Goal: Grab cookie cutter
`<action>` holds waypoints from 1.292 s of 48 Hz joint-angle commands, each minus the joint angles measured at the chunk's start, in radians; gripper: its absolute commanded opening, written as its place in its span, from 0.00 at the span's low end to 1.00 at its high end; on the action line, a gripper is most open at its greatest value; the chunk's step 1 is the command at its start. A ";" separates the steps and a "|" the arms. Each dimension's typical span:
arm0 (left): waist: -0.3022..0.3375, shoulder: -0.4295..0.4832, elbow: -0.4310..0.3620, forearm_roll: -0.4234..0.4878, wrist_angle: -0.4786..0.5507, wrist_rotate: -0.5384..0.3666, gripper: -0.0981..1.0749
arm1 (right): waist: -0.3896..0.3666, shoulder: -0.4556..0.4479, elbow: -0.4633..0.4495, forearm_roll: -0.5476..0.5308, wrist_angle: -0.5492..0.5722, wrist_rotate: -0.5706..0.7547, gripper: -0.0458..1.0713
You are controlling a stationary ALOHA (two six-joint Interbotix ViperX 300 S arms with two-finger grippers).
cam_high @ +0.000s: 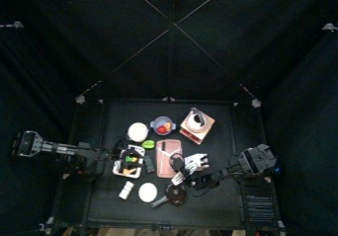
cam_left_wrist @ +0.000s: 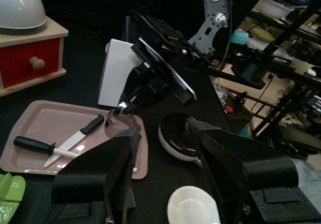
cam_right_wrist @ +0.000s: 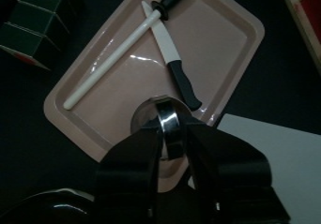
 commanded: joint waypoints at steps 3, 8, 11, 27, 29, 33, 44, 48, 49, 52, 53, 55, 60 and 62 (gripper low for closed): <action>0.005 -0.005 -0.011 -0.015 -0.005 0.002 0.80 | -0.002 -0.025 -0.014 -0.003 0.002 -0.002 0.54; 0.006 -0.003 -0.011 -0.017 -0.005 0.002 0.80 | 0.003 -0.031 -0.017 -0.006 0.002 -0.002 0.52; 0.006 -0.003 -0.009 -0.017 -0.003 0.002 0.80 | 0.003 -0.040 -0.020 -0.006 0.002 -0.002 0.51; 0.041 -0.023 -0.003 -0.018 -0.003 0.002 0.80 | 0.005 -0.077 -0.034 -0.034 0.005 -0.002 0.51; 0.043 -0.025 0.000 -0.017 -0.003 0.002 0.80 | 0.006 -0.077 -0.037 -0.037 0.003 -0.002 0.51; 0.041 -0.029 0.002 -0.017 -0.003 0.002 0.80 | 0.006 -0.077 -0.038 -0.041 0.003 -0.002 0.51; 0.051 -0.029 0.009 -0.015 -0.003 0.003 0.80 | 0.008 -0.077 -0.048 -0.044 0.000 -0.002 0.51; 0.063 -0.029 0.014 -0.014 -0.003 0.005 0.80 | 0.015 -0.077 -0.064 -0.051 -0.015 -0.003 0.51; 0.067 -0.029 0.017 -0.014 -0.003 0.006 0.80 | 0.018 -0.077 -0.074 -0.055 -0.025 -0.003 0.51; 0.077 -0.029 0.020 -0.015 -0.003 0.012 0.80 | 0.028 -0.077 -0.091 -0.078 -0.038 -0.003 0.51; 0.080 -0.029 0.021 -0.017 -0.003 0.014 0.80 | 0.032 -0.077 -0.095 -0.084 -0.041 -0.003 0.51; 0.086 -0.029 0.026 -0.017 -0.003 0.021 0.80 | 0.038 -0.077 -0.104 -0.097 -0.049 -0.003 0.51; 0.095 -0.029 0.032 -0.023 -0.003 0.029 0.80 | 0.054 -0.074 -0.121 -0.120 -0.063 -0.003 0.51; 0.095 -0.029 0.034 -0.029 -0.003 0.029 0.80 | 0.058 -0.074 -0.126 -0.127 -0.072 -0.003 0.51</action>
